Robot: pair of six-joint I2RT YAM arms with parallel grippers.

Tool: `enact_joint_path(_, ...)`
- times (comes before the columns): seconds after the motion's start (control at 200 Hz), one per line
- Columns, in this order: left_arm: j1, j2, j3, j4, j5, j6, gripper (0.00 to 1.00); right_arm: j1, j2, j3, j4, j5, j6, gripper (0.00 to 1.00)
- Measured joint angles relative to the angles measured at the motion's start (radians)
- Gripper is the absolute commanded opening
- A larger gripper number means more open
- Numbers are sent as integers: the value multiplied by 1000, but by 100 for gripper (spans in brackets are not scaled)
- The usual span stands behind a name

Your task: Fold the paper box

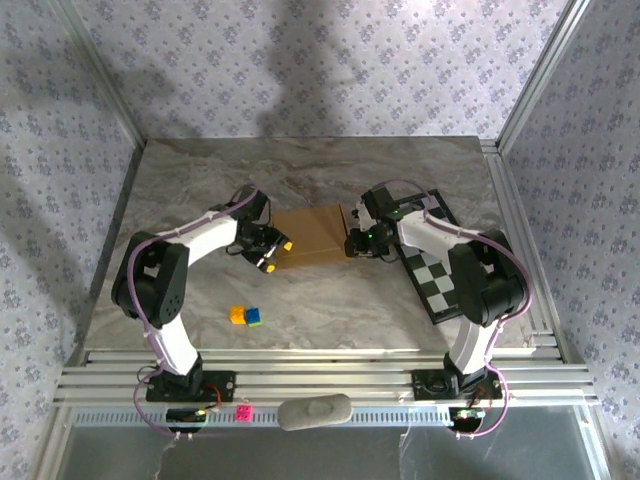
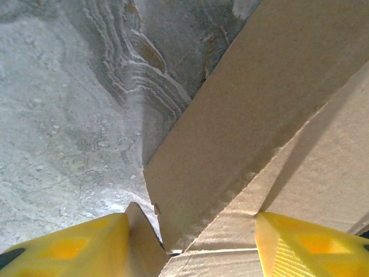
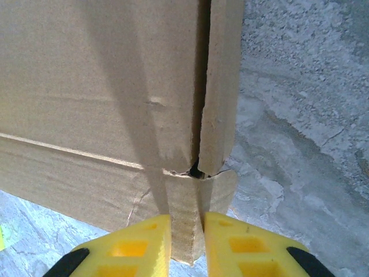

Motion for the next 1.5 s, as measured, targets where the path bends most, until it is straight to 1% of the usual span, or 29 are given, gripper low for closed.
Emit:
enact_joint_path(0.26,2,0,-12,40,10,-13,54,0,6,0,4,-6,3,22)
enact_joint_path(0.6,13,0,-14,43,11,-3,54,-13,8,-18,53,-24,2,18)
enact_joint_path(0.94,26,0,-14,37,18,7,55,-35,5,-76,177,-71,-5,15)
enact_joint_path(1.264,39,4,-14,37,39,7,55,-40,-13,-135,274,-83,-27,20)
enact_joint_path(1.499,46,11,-14,39,59,7,54,-39,-63,-257,448,-85,-74,19)
